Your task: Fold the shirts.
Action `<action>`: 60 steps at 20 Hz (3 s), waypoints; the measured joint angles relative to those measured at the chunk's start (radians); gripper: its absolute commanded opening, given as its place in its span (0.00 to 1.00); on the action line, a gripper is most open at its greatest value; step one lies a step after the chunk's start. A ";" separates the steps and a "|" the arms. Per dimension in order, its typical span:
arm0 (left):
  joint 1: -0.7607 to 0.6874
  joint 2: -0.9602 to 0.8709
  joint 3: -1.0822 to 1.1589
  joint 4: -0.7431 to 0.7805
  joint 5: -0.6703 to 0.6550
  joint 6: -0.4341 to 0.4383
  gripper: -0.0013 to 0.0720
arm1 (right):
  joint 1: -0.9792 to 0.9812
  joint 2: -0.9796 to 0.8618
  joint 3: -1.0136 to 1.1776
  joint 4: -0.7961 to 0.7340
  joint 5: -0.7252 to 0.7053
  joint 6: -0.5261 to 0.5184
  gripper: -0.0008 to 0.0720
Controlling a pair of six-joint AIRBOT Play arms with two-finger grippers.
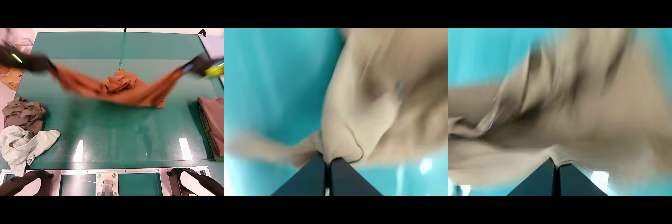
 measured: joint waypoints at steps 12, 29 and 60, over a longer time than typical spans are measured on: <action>0.231 0.183 0.608 -0.191 0.249 -0.192 0.05 | -0.237 0.240 0.649 0.005 0.012 0.240 0.02; -0.138 -0.442 -0.073 -0.351 0.713 0.144 0.05 | -0.152 -0.312 -0.239 0.224 -0.421 -0.182 0.03; 0.192 -0.630 -0.399 -0.137 -0.129 0.135 0.72 | -0.525 -0.182 -0.741 0.014 -0.158 -0.270 0.35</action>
